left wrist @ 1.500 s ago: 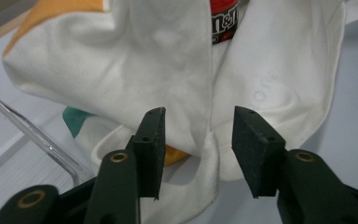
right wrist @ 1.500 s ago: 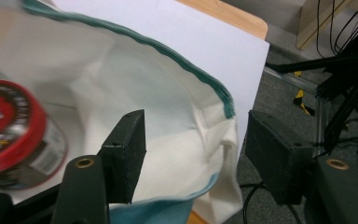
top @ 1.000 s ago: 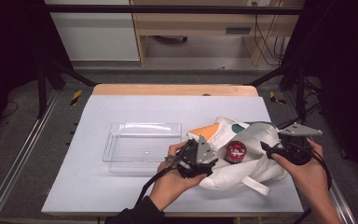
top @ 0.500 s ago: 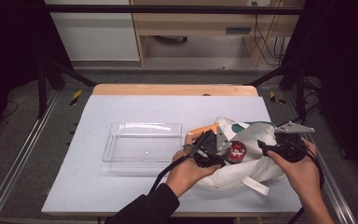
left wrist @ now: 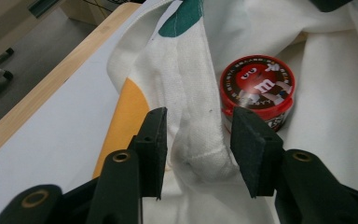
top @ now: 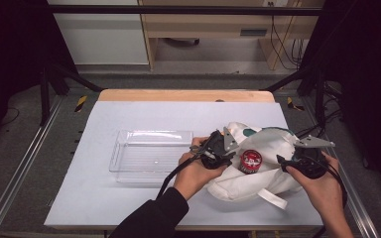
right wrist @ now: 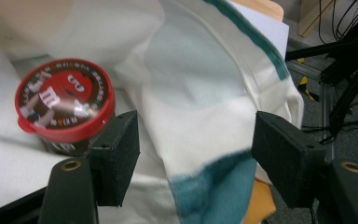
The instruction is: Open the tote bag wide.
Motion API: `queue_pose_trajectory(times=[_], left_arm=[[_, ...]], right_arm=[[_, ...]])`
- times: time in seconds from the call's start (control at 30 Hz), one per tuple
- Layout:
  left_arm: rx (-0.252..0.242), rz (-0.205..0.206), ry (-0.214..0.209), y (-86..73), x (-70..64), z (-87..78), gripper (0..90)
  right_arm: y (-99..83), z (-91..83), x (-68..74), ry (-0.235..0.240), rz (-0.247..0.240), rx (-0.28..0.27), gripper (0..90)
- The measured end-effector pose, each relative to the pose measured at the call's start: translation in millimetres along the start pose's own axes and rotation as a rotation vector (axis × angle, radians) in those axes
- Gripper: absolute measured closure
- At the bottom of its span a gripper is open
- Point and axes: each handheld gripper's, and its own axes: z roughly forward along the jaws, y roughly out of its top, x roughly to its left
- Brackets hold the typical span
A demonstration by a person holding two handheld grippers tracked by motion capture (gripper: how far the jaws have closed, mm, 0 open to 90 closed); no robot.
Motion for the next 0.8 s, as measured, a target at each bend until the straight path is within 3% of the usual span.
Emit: queue_pose_trajectory(times=[0.4, 0.6, 0.8], left_arm=[[0.015, -0.008, 0.027, 4.3, 21.8, 6.8, 79.3], [0.012, -0.055, 0.023, 3.6, 34.6, 10.3, 81.6], [0.041, -0.098, 0.018, -3.1, 45.8, 19.8, 82.1]], right_arm=[[-24.9, -25.0, -3.8, -0.016, 0.036, -0.027, 34.8], [-39.9, -34.3, -3.6, -0.018, 0.060, -0.030, 39.1], [-52.6, -40.2, -2.3, -0.004, 0.065, -0.028, 44.5]])
